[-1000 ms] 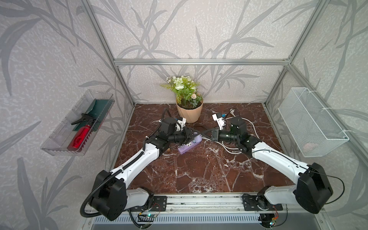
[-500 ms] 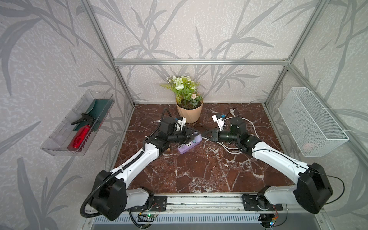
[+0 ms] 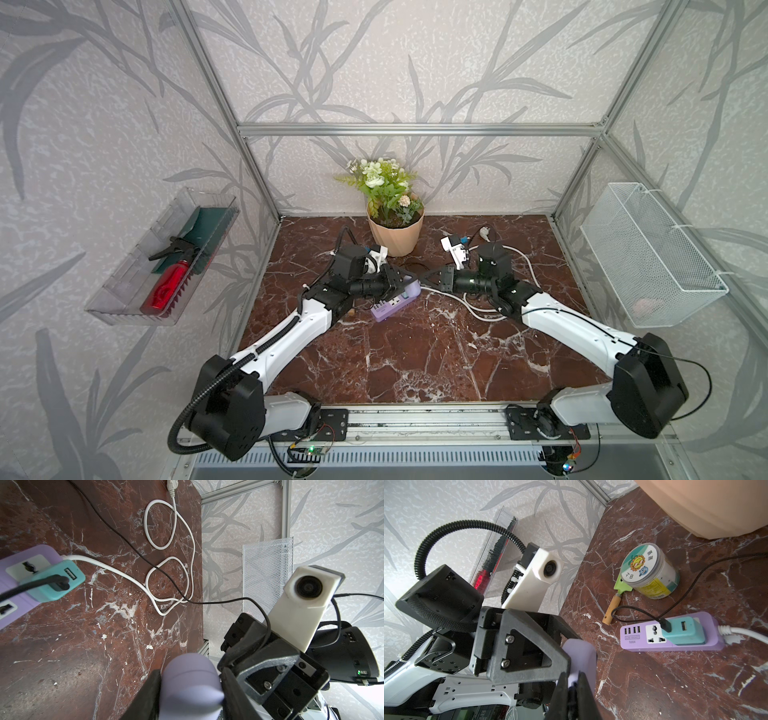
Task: Charge the bluetooth headset
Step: Insert the bluetooth headset.
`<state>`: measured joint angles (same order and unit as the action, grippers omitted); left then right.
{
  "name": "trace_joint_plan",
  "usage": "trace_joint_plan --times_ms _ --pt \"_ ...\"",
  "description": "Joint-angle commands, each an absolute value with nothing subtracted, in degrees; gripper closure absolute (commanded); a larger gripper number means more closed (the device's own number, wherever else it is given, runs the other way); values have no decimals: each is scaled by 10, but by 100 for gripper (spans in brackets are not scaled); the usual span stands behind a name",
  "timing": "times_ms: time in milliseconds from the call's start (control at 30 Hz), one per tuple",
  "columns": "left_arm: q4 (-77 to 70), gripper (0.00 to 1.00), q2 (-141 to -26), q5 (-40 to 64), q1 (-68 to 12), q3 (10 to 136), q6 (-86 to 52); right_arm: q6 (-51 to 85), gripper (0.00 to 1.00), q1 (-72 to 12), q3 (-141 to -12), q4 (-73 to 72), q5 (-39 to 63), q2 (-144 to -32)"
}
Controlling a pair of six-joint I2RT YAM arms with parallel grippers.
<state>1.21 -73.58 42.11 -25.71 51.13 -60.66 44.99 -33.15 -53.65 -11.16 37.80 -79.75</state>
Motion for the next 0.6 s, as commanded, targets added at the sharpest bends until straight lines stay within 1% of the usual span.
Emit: trace_joint_plan --times_ms 0,367,567 --pt "-23 91 -722 445 -258 511 -615 450 100 -333 -551 -125 381 -809" --pt "-36 92 -722 451 -251 512 -628 423 100 -333 -551 -88 379 -803" --pt "-39 92 -723 452 -250 512 -634 428 100 -332 -548 -97 383 -807"
